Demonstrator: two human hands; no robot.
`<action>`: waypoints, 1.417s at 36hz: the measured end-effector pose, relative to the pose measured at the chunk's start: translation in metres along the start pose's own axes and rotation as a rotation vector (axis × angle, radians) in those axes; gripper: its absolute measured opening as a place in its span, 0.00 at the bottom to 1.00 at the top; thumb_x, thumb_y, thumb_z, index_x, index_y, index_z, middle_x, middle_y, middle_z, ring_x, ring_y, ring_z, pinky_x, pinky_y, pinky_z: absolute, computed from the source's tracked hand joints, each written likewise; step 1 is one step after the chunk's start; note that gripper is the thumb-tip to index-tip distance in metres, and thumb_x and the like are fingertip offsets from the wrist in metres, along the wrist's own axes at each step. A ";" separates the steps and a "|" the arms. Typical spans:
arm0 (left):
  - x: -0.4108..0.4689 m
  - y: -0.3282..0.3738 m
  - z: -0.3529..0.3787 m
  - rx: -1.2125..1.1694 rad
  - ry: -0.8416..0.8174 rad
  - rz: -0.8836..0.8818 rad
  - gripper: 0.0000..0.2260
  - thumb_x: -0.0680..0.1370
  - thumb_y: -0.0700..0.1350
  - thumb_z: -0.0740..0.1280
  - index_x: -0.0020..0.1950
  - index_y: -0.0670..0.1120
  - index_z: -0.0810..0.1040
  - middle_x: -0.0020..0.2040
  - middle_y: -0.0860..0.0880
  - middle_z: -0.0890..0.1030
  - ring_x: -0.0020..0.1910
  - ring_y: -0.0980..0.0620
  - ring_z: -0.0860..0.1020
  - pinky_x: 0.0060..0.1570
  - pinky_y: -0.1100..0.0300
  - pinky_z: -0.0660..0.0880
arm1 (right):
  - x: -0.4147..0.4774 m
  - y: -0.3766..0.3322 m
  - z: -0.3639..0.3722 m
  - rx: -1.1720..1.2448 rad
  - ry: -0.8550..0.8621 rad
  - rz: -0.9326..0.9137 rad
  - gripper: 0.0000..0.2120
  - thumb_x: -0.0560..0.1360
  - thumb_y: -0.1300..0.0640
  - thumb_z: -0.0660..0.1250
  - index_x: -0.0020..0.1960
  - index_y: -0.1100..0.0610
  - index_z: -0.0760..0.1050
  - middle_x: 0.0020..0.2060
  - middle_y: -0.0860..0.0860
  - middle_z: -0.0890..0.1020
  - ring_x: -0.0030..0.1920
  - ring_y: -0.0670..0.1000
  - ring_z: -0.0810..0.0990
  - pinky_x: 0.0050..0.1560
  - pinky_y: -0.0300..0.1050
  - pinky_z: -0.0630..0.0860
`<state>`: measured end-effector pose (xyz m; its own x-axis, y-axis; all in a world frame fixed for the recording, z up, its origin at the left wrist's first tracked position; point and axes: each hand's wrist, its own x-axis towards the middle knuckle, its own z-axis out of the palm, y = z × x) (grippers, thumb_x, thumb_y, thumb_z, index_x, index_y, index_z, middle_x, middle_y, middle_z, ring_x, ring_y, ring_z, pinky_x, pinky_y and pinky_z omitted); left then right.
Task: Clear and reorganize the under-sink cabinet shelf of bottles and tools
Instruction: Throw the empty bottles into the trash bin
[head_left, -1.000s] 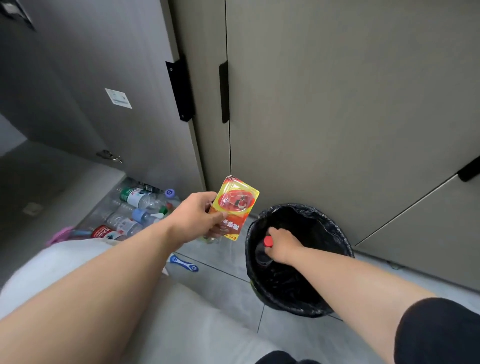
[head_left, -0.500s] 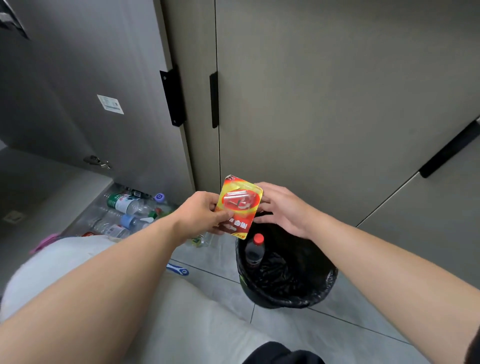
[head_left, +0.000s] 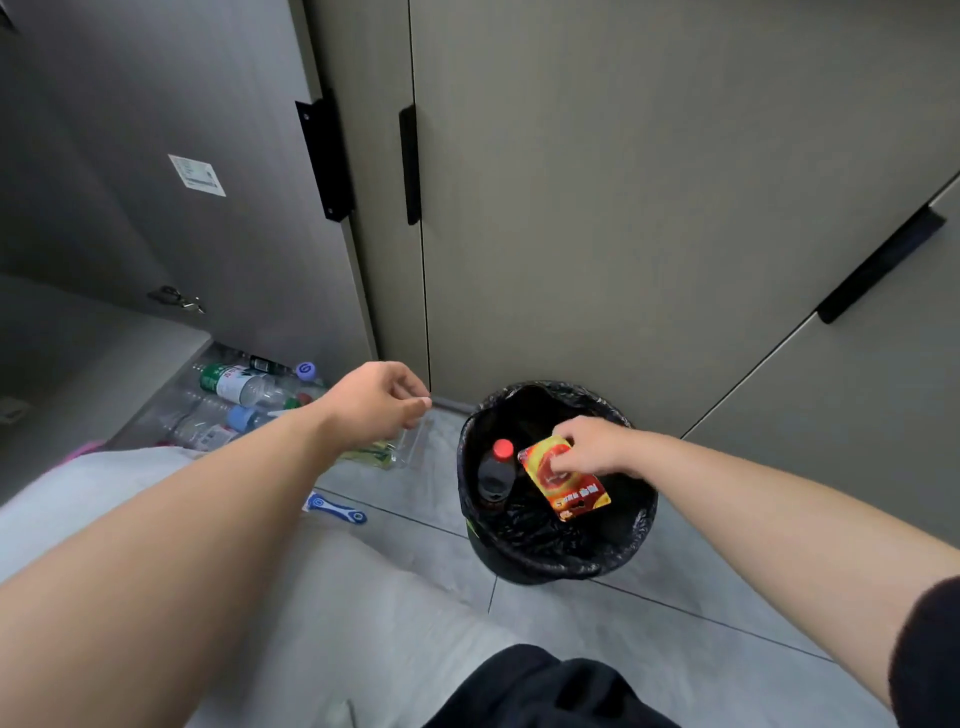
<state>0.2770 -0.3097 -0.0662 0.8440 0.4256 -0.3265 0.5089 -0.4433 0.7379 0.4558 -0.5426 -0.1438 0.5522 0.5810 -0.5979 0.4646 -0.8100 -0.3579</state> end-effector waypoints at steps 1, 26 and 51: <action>0.000 -0.002 0.000 0.011 -0.008 -0.002 0.04 0.80 0.45 0.69 0.50 0.45 0.82 0.43 0.44 0.85 0.40 0.49 0.81 0.48 0.51 0.81 | 0.004 0.001 0.009 -0.109 0.001 0.003 0.12 0.70 0.52 0.72 0.50 0.57 0.80 0.47 0.54 0.84 0.48 0.55 0.82 0.46 0.45 0.77; 0.008 -0.057 -0.132 0.318 -0.088 -0.199 0.05 0.80 0.50 0.69 0.53 0.51 0.81 0.47 0.47 0.86 0.49 0.47 0.84 0.43 0.57 0.79 | 0.022 -0.145 -0.010 0.084 0.509 -0.621 0.06 0.73 0.56 0.62 0.42 0.46 0.74 0.38 0.44 0.76 0.36 0.45 0.75 0.38 0.47 0.75; 0.014 -0.357 -0.133 -0.888 0.457 -0.726 0.08 0.83 0.39 0.64 0.59 0.39 0.80 0.54 0.38 0.85 0.47 0.45 0.83 0.40 0.60 0.77 | 0.315 -0.448 0.168 -0.348 0.058 -0.202 0.40 0.75 0.45 0.69 0.78 0.57 0.54 0.70 0.63 0.66 0.71 0.63 0.67 0.70 0.57 0.68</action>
<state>0.0845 -0.0405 -0.2557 0.1861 0.6653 -0.7230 0.3927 0.6242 0.6754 0.3053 -0.0108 -0.2921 0.4596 0.7372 -0.4953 0.7689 -0.6094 -0.1935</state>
